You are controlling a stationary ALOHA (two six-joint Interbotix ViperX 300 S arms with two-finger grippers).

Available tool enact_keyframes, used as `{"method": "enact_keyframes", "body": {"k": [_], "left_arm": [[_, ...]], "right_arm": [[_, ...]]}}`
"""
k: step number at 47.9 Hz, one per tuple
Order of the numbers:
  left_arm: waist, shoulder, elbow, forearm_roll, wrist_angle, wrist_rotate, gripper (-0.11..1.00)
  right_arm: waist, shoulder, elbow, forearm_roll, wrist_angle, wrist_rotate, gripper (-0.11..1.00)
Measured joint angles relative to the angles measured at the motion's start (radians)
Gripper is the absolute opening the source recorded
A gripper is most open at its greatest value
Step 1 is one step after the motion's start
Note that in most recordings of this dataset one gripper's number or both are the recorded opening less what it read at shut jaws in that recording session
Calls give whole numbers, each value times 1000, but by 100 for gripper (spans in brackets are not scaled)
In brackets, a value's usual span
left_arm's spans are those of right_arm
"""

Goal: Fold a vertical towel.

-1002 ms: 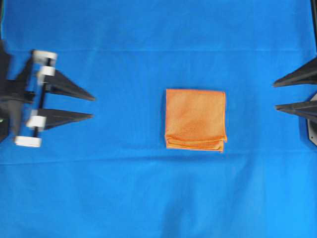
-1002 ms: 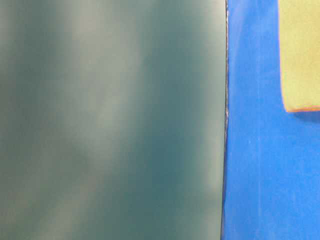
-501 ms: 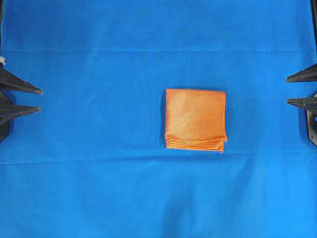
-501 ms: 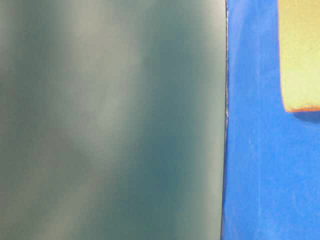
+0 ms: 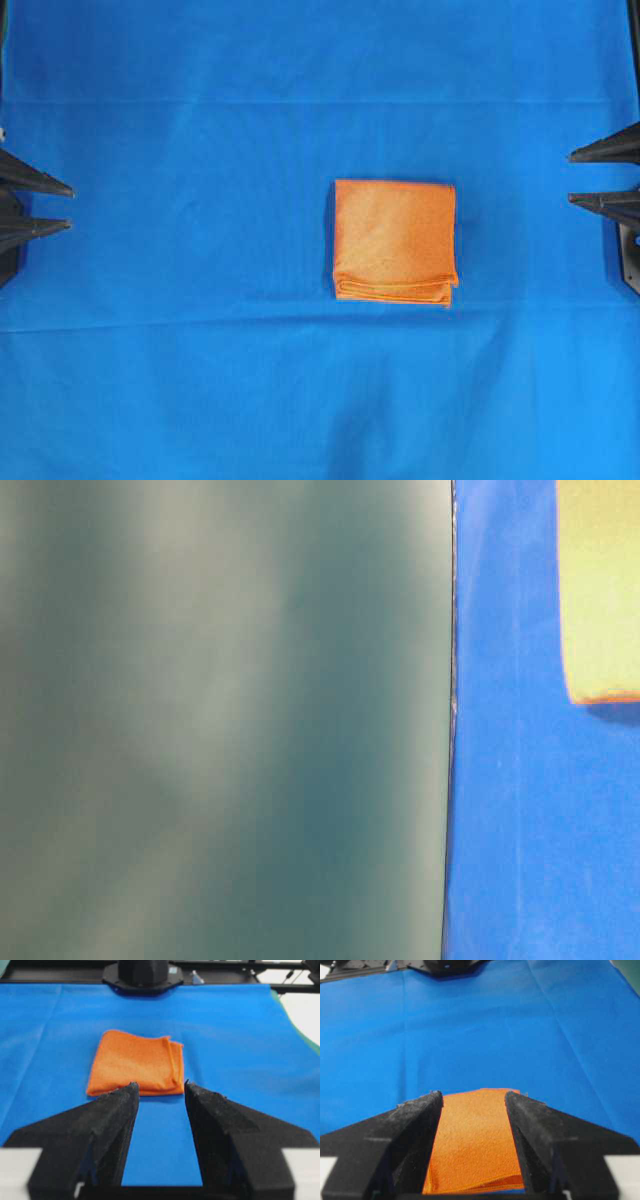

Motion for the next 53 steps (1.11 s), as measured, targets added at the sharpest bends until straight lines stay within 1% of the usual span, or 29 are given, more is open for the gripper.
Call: {"method": "enact_keyframes", "body": {"k": [23,53], "left_arm": [[0,-2,0,0,-5,0,39],[0,0,0,0,-6,0,39]], "right_arm": [[0,9,18,5,-3,3,58],[0,11,18,5,-6,3,58]]}}
